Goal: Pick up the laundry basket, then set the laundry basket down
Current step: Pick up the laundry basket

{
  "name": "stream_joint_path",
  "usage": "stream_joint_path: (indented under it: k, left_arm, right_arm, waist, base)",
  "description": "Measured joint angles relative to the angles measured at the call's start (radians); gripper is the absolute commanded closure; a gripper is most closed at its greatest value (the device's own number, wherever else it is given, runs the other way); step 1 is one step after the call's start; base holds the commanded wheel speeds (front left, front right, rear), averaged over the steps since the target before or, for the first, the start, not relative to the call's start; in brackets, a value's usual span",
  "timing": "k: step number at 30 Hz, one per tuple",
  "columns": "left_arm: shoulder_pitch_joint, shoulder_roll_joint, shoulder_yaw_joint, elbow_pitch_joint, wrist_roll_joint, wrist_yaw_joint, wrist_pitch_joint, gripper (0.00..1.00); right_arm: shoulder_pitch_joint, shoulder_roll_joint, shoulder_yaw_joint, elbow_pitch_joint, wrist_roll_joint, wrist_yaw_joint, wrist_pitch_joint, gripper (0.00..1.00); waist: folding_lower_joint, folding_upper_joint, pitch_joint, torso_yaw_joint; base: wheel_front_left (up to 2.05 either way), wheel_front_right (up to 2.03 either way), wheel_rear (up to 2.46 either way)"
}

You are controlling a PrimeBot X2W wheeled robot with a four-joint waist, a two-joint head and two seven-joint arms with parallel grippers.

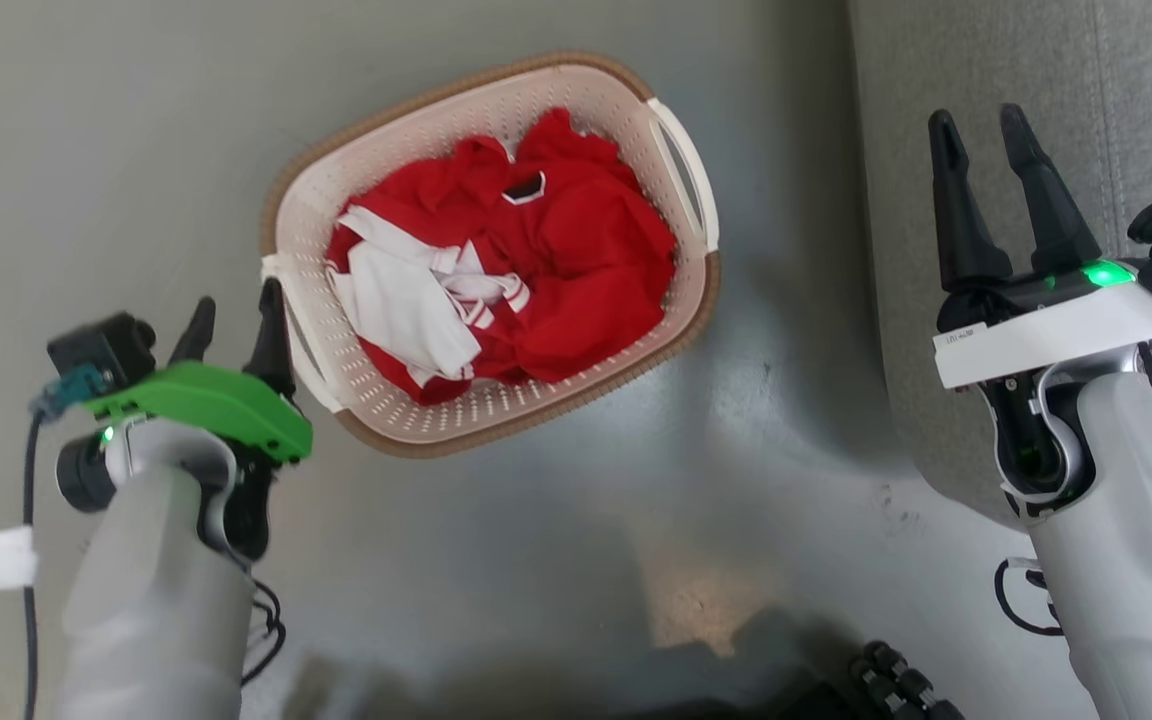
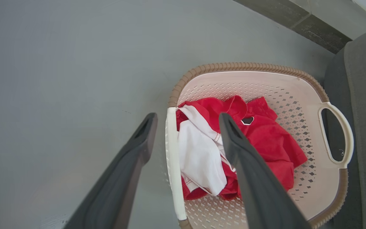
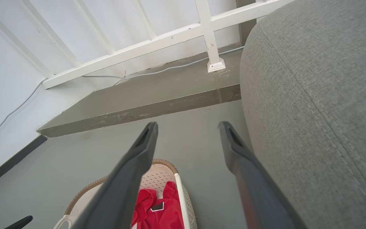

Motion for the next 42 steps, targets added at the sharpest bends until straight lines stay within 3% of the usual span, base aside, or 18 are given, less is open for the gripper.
stream_joint_path:
  k: [22,23,24,25,28,30,42]
  left_arm:
    - [-0.178,0.012,0.028,0.235,-0.044,0.0,0.099,0.0]
    - [-0.189,0.013,0.027,0.242,-0.044,0.0,0.102,0.05]
    - [-0.196,0.013,0.026,0.247,-0.044,0.0,0.105,0.23]
    - [-0.203,0.013,0.026,0.254,-0.044,-0.001,0.106,0.52]
    - [-0.212,0.014,0.022,0.277,-0.044,-0.001,0.106,0.74]
    - [-0.215,0.015,0.017,0.289,-0.043,-0.001,0.105,1.0]
    - [-0.222,0.021,-0.032,0.349,-0.024,-0.001,0.069,1.0]
  right_arm:
    - [-0.058,0.011,-0.012,-0.026,0.017,0.001,-0.003,0.0]
    - [-0.061,0.012,-0.013,-0.029,0.017,0.001,-0.004,0.0]
    - [-0.063,0.013,-0.015,-0.031,0.017,0.001,-0.004,0.0]
    - [-0.064,0.013,-0.016,-0.032,0.017,0.001,-0.005,0.0]
    - [-0.066,0.015,-0.018,-0.032,0.017,0.001,-0.009,0.0]
    - [-0.069,0.015,-0.019,-0.031,0.016,0.001,-0.009,0.0]
    - [-0.079,0.027,-0.012,0.004,0.017,0.001,-0.009,0.0]
  waist:
    - [-0.0001,0.0,0.152,-0.07]
    - [-0.0001,0.0,0.158,-0.071]
    - [0.0,0.0,0.163,-0.072]
    - [-0.0001,0.0,0.168,-0.073]
    - [0.0,0.0,0.174,-0.072]
    - [-0.0001,0.0,0.175,-0.07]
    - [-0.0001,0.0,0.134,-0.062]
  base:
    - [0.0,0.0,0.0]
    - [0.0,0.0,0.0]
    - [0.0,0.0,0.0]
    - [0.0,0.0,0.0]
    - [0.0,0.0,0.0]
    - [0.0,0.0,0.0]
    - [0.0,0.0,0.0]
